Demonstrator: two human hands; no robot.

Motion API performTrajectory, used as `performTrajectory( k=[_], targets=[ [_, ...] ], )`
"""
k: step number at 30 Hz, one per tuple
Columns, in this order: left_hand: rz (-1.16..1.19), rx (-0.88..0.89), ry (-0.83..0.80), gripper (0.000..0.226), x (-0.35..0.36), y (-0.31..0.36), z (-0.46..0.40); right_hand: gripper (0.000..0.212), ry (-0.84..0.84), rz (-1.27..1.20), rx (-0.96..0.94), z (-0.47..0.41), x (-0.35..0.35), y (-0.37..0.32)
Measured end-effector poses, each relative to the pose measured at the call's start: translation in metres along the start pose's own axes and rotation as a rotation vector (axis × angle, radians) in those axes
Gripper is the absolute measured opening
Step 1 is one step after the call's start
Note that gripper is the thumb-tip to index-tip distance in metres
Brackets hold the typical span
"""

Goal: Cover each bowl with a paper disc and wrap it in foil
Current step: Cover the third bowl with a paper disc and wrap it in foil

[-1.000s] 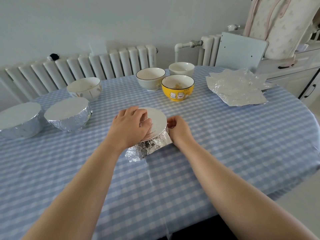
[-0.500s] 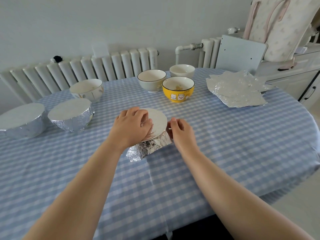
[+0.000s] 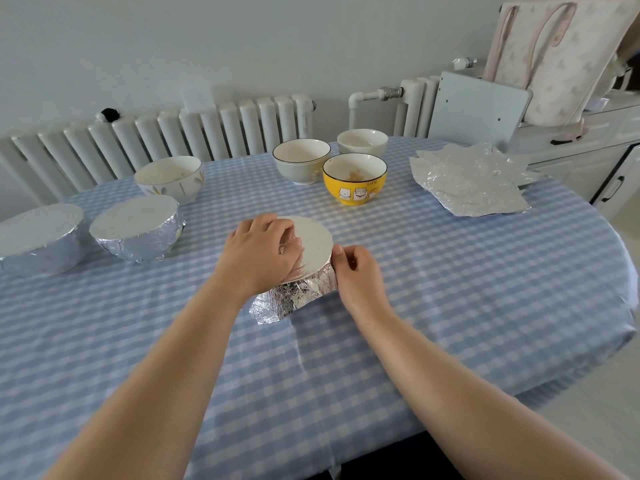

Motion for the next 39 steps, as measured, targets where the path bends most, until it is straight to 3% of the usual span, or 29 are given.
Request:
performTrajectory(
  k=[14,20,23,30,39],
  targets=[
    [0.000,0.003,0.000,0.039,0.001,0.001,0.001,0.016,-0.004,-0.024,0.010,-0.001,-0.001,0.005],
    [0.000,-0.004,-0.004,0.039,0.000,0.000,0.000,0.050,-0.307,-0.110,-0.062,-0.001,0.009,0.010],
    [0.001,-0.001,-0.005,0.039,0.001,0.000,-0.001,0.057,-0.422,-0.075,-0.146,0.004,0.015,0.009],
    [0.002,0.006,-0.007,0.038,0.001,-0.001,-0.001,0.041,-0.139,0.320,-0.254,0.010,0.004,-0.002],
    [-0.005,0.015,-0.015,0.037,0.003,-0.001,-0.002,0.035,-0.155,0.609,-0.351,0.007,0.000,-0.011]
  ],
)
Point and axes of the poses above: each hand's wrist, its own z-axis away from the middle knuckle, its own x-axis out of the palm, y = z × x, the point moved 10 cm from there along -z, towards the middle knuckle, and after that the axes turned 13 degrees about z, right-handed, at the moved point
